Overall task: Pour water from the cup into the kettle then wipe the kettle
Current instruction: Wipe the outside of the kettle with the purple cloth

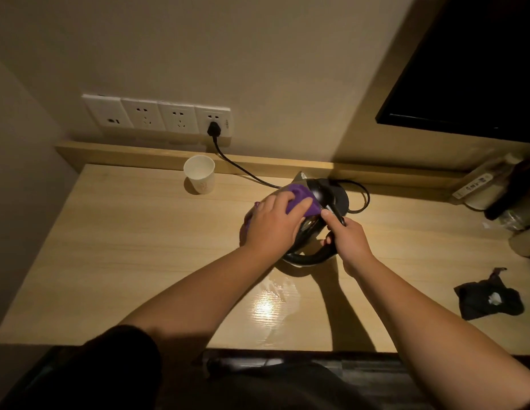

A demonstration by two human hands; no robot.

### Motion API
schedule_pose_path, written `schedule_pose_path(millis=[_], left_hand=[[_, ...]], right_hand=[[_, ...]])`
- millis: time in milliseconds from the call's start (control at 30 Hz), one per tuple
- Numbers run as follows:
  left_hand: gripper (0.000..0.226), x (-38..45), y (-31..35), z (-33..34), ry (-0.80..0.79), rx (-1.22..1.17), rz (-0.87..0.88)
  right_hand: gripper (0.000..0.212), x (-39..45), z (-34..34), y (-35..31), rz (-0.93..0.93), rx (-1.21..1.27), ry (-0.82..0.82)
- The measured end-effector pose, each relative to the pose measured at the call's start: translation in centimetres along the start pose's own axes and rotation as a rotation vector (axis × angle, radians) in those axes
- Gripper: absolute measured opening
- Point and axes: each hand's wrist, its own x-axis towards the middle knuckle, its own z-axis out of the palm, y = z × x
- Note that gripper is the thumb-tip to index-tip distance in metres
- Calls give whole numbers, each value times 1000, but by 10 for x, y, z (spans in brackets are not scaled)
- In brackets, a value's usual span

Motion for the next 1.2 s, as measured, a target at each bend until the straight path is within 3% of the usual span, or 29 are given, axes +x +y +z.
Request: schedule_pose_path(millis=[200, 400, 533, 667, 767, 933, 1200], left_hand=[[79, -12, -12, 0, -161, 126, 222], [76, -83, -39, 24, -304, 140, 205], [73, -76, -32, 22, -195, 85, 145], [70, -18, -7, -3, -45, 41, 87], [66, 14, 7, -12, -76, 89, 102], [65, -10, 3, 3, -141, 169, 355], [65, -46, -10, 9, -152, 219, 438]], right_hand=[[45, 4, -1, -6, -26, -81, 26], [45, 5, 4, -8, -81, -123, 20], [42, 7, 4, -11, -92, -116, 25], [46, 6, 5, -14, -94, -133, 13], [47, 5, 8, -15, -50, -125, 42], [67, 9, 4, -16, 21, -142, 48], [54, 7, 3, -15, 94, -57, 5]])
